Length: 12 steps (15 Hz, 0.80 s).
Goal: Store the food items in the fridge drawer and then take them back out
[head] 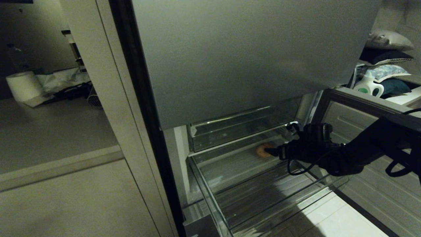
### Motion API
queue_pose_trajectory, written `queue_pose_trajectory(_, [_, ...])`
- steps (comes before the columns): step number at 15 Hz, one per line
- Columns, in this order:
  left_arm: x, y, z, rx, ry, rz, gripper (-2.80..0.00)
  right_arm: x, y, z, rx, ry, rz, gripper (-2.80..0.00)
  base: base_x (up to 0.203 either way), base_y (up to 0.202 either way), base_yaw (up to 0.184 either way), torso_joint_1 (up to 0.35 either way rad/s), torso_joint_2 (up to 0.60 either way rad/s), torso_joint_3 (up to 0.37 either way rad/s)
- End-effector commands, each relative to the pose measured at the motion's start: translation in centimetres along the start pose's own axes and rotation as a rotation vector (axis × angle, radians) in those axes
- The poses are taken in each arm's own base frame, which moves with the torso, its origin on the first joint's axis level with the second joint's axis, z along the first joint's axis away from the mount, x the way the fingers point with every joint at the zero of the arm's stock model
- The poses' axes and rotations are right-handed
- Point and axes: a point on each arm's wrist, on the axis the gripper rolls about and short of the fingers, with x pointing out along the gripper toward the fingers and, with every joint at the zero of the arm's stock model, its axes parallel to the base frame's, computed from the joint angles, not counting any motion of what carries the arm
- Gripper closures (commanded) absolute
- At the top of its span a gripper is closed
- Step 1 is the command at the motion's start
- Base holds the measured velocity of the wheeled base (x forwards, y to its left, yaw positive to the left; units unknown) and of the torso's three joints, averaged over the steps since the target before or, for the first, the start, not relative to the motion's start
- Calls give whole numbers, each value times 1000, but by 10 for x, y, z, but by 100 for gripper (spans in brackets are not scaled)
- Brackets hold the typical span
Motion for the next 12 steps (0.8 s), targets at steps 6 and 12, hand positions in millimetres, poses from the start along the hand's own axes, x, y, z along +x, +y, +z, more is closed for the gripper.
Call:
queue_pose_trajectory(6, [0, 0, 0, 1, 2, -1, 0, 20, -6, 1, -11, -27, -28, -280, 0, 0, 0, 0, 0, 0])
queue_pose_trajectory(12, [0, 0, 0, 1, 2, -1, 0, 22, -7, 9, -20, -59, -29, -280, 0, 0, 0, 0, 0, 0])
